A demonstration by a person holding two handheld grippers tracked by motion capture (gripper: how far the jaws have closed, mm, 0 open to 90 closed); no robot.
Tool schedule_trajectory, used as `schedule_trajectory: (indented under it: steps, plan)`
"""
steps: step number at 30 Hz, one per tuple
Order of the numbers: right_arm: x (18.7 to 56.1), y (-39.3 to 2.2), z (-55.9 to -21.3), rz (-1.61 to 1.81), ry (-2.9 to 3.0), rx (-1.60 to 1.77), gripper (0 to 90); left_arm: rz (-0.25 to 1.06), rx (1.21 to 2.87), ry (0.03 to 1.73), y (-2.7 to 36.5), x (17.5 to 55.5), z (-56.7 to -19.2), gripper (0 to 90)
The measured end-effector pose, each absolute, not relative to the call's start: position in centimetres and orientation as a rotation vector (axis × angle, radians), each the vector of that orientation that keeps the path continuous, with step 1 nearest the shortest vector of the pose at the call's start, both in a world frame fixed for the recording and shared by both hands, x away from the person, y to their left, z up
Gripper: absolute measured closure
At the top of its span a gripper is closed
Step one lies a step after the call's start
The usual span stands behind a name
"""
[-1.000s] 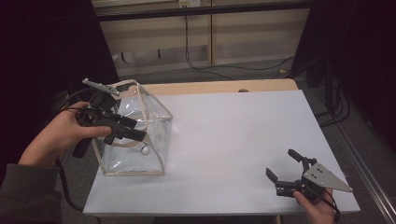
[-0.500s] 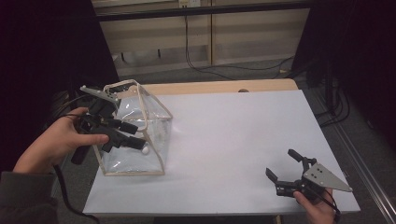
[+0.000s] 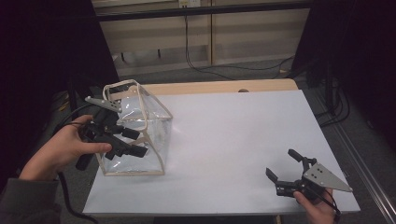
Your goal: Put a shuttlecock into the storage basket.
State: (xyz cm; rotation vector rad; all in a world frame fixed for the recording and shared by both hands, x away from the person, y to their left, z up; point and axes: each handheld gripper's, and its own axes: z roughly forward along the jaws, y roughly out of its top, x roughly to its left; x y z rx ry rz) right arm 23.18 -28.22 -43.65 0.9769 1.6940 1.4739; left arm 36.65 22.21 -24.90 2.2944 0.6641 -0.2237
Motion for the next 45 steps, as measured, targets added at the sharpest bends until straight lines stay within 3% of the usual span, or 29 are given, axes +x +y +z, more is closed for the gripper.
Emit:
schedule_trajectory:
  steps: [45]
  plan:
    - [23.2,-28.3,-43.6,1.472,1.692,0.974,2.0,-0.215,2.329,0.589,21.5,35.2,-29.7,10.8]
